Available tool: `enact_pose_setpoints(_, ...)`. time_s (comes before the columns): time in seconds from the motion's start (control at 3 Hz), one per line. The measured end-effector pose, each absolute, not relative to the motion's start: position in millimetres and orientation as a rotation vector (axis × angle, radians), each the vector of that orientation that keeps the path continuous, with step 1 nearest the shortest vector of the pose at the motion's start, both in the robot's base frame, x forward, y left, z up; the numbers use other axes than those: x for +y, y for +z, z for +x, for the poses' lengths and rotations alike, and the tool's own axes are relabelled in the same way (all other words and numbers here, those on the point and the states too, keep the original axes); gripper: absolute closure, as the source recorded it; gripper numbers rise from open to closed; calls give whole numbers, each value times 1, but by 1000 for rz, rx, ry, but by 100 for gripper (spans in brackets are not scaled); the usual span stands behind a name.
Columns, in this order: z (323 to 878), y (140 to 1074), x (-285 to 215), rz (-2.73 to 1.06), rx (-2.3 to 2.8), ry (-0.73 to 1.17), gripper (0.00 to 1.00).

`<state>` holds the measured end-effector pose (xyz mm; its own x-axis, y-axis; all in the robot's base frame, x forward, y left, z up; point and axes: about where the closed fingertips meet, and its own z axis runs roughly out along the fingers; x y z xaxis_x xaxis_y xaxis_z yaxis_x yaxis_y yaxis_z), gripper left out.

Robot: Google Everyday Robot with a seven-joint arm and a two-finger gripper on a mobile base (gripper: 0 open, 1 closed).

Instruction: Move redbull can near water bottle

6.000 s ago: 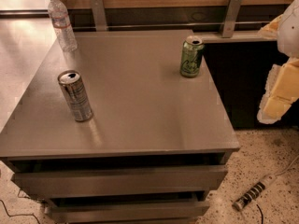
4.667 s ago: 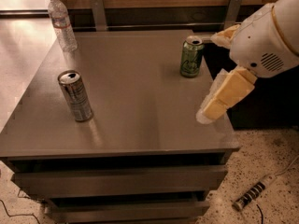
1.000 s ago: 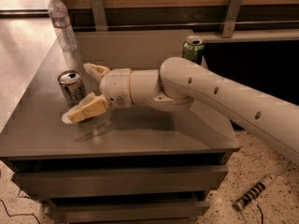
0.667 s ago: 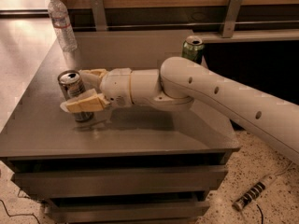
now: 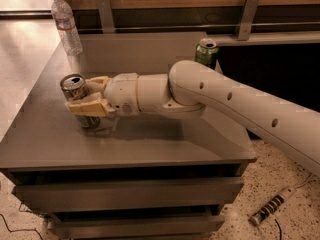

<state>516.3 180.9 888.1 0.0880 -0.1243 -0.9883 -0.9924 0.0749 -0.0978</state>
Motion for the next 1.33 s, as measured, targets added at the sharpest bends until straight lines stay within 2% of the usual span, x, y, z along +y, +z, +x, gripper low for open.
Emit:
enact_pose_setpoints(0.33, 518, 889, 181, -1275, 1270, 1022, 100)
enact_pose_setpoints(0.67, 542, 903, 167, -1190, 1362, 1015, 100)
enact_pose_setpoints(1.33, 610, 925, 125, -934, 1502, 881, 100)
